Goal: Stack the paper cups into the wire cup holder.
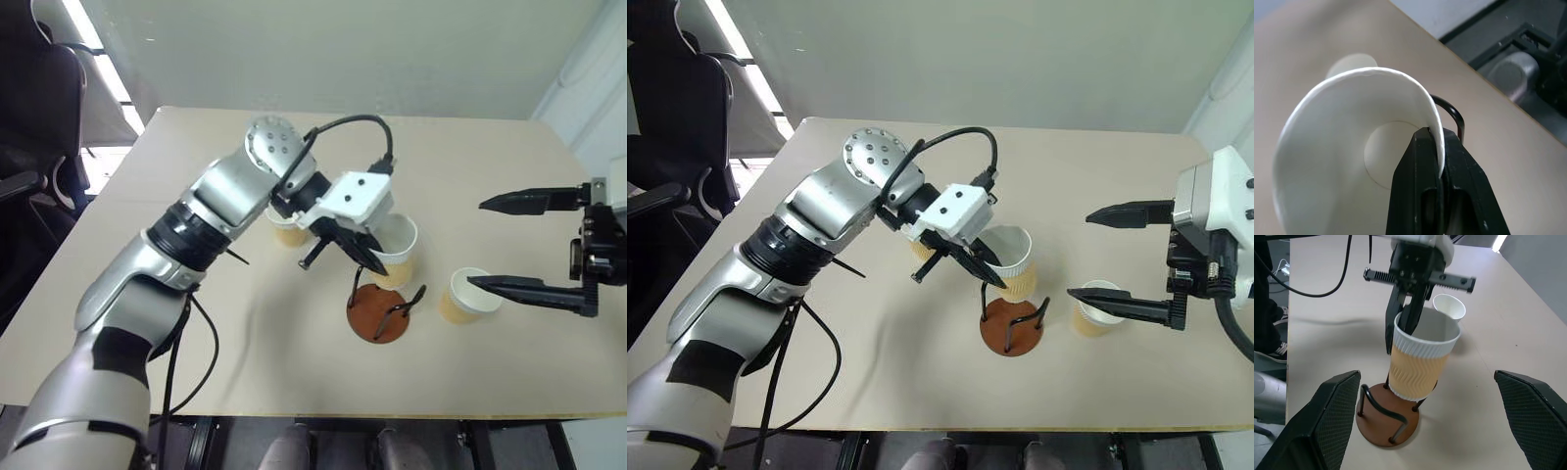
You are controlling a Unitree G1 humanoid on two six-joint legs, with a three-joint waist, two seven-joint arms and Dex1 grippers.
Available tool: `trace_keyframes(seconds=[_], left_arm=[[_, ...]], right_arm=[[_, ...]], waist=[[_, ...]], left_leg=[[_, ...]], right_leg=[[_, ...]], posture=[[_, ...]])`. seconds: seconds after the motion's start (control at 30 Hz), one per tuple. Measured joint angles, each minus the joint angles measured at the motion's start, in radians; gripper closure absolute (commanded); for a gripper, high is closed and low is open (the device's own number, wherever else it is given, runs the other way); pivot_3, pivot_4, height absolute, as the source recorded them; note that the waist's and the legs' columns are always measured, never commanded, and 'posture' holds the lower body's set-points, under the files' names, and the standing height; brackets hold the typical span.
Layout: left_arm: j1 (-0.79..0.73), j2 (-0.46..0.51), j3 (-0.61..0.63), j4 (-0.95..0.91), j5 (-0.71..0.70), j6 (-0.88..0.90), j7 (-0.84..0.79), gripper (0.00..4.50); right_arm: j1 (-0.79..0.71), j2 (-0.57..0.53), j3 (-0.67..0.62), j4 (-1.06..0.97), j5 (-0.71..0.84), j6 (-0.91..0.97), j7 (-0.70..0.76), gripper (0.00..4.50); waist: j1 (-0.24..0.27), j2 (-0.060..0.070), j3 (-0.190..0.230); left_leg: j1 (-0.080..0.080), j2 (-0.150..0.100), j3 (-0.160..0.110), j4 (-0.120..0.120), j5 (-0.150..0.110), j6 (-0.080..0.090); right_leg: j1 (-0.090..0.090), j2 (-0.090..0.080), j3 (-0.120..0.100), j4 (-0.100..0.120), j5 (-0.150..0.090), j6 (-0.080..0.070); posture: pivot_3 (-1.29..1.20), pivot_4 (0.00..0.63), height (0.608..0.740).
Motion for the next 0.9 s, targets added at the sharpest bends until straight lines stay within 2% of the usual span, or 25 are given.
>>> trace_keyframes(seconds=[0.07, 0.17, 0.53, 0.73, 0.9], left_arm=[[0.0, 0.0, -0.014, 0.001, 0.008, -0.012, 0.0, 4.46], [0.001, -0.004, -0.021, 0.003, 0.016, -0.023, 0.0, 3.84], [0.018, -0.059, 0.027, 0.002, 0.017, 0.028, -0.003, 0.02], [0.032, -0.072, 0.168, -0.013, -0.015, 0.121, 0.008, 0.02], [0.057, -0.036, 0.331, -0.041, -0.08, 0.263, 0.059, 0.02]], right_arm=[[0.001, 0.0, 0.0, 0.0, 0.0, 0.0, -0.001, 0.0], [0.004, 0.0, 0.0, 0.0, -0.001, -0.001, -0.001, 0.0], [0.014, 0.0, 0.001, 0.002, -0.035, -0.026, 0.001, 0.0], [0.062, 0.011, 0.005, 0.004, -0.084, -0.045, -0.017, 0.0], [0.136, 0.046, 0.009, -0.004, -0.121, -0.04, -0.039, 0.0]], waist=[[0.0, 0.0, 0.0], [0.0, 0.0, 0.0], [0.002, 0.0, 0.0], [0.002, 0.0, 0.0], [0.001, 0.0, 0.0]], left_leg=[[0.0, 0.0, 0.0, 0.0, 0.0, 0.0], [0.0, 0.0, 0.0, 0.0, 0.0, 0.0], [0.0, 0.0, 0.0, 0.001, 0.0, 0.0], [0.0, 0.0, 0.001, 0.001, 0.0, 0.001], [0.0, 0.0, 0.002, 0.001, 0.0, 0.001]], right_leg=[[0.0, 0.0, 0.0, 0.0, 0.0, 0.0], [0.0, 0.0, 0.0, 0.0, 0.0, 0.0], [0.0, 0.0, 0.0, 0.002, 0.0, 0.0], [0.0, 0.0, 0.0, 0.002, 0.0, 0.0], [0.0, 0.0, 0.0, 0.002, 0.0, 0.001]], posture=[[0.0, 0.15, 0.74], [0.0, 0.15, 0.74], [0.0, 0.15, 0.74], [0.0, 0.15, 0.74], [0.0, 0.15, 0.74]])
